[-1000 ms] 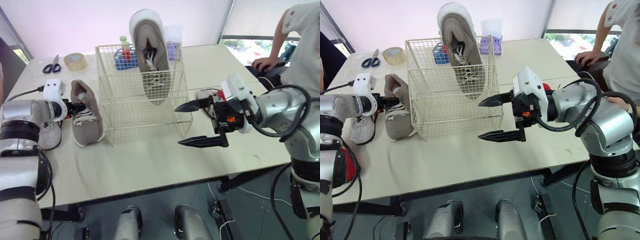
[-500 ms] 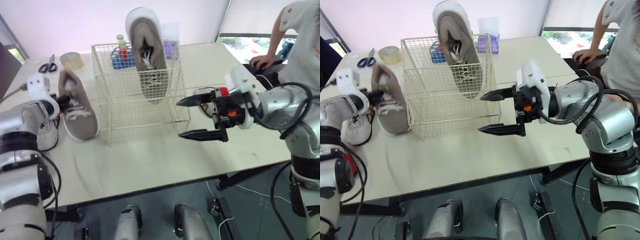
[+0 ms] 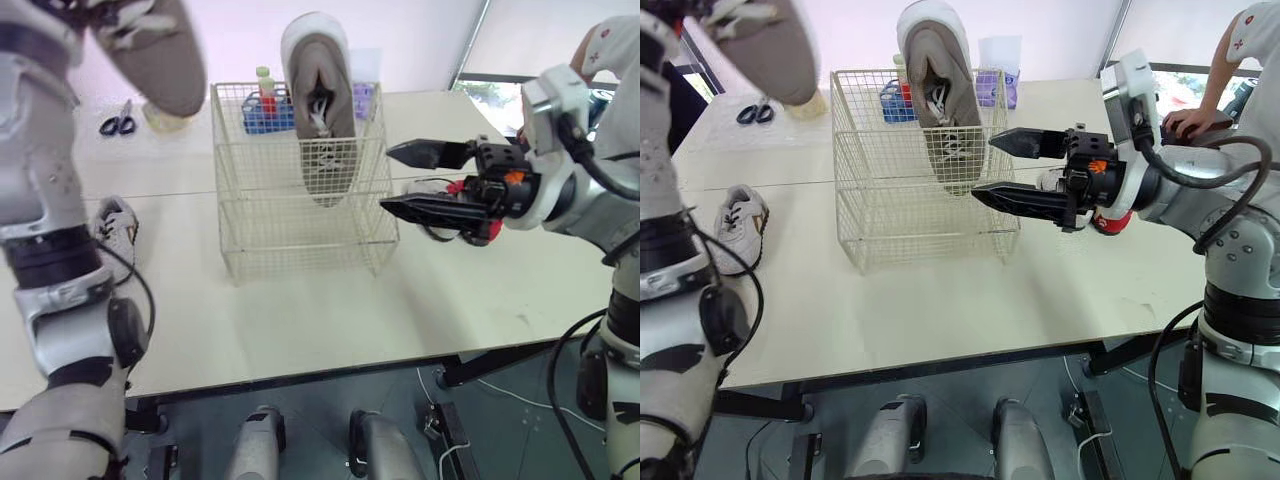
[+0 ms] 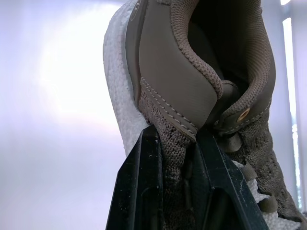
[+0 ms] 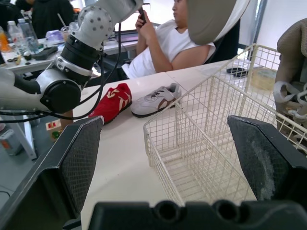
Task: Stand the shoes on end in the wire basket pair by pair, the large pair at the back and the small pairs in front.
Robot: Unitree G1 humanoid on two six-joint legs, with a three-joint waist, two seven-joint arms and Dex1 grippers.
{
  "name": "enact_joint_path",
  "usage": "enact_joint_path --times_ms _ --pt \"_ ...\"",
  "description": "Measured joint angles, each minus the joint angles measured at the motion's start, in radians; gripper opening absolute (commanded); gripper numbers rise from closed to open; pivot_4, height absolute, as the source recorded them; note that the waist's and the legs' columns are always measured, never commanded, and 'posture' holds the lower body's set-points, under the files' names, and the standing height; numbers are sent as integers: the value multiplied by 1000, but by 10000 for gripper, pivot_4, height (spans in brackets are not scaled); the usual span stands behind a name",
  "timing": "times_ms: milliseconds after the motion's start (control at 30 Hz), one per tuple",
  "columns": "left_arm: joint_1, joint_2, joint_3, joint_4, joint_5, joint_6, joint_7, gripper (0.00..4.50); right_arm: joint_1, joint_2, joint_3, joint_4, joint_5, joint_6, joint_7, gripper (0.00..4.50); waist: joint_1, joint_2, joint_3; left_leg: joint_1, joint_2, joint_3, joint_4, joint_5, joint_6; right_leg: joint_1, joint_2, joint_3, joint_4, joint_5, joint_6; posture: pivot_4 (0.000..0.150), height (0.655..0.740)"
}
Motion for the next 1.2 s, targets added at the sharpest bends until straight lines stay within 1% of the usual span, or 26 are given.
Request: enact_joint_path --times_ms 67,167,233,333,500,633,867,1033,1200 --pt "-32 -31 -50 44 49 -84 -7 1980 19 -6 -2 -13 3 1 -17 45000 -1 1 0 1 0 0 0 0 0 2 0 0 -3 0 0 1500 7400" --pt "-40 -68 -81 127 89 -171 -15 1980 38 -16 -15 -31 12 1 -40 45000 -6 1 -1 2 1 1 -1 0 1 2 0 0 -3 1 1 1500 7400" --pt "-39 -98 -88 207 111 -224 -19 1980 55 -24 -39 -55 24 3 -65 45000 -7 1 0 2 1 1 -1 0 1 0 0 0 1 2 2 1500 7400" --pt "-39 -114 -105 289 145 -294 -22 1980 82 -57 -69 -84 47 18 -96 45000 -5 1 0 -1 1 0 -2 0 1 -5 1 0 3 2 2 1500 7400" --pt "-38 -148 -113 364 188 -385 -18 1980 119 -99 -107 -119 87 46 -139 45000 0 1 0 -3 1 1 -1 -1 3 -6 0 1 2 2 2 1500 7400" --pt "-16 -178 -120 376 211 -428 -4 1980 129 -114 -112 -129 105 46 -156 45000 1 1 0 -2 1 1 1 -1 3 -4 0 2 2 2 2 1500 7400" --pt "78 -212 -127 373 241 -431 21 1980 130 -133 -111 -129 125 41 -159 45000 -4 1 0 -2 1 1 1 -1 3 -4 1 2 3 3 2 1500 7400" --pt "123 -213 -127 341 252 -421 24 1980 129 -132 -98 -120 120 19 -144 45000 -2 1 0 -2 1 1 1 -1 3 -4 1 2 3 3 2 1500 7400" --pt "161 -209 -126 315 248 -401 -3 1980 124 -130 -63 -103 101 -15 -125 45000 -4 1 -1 -1 1 1 1 -1 3 -4 1 3 3 3 2 1500 7400"
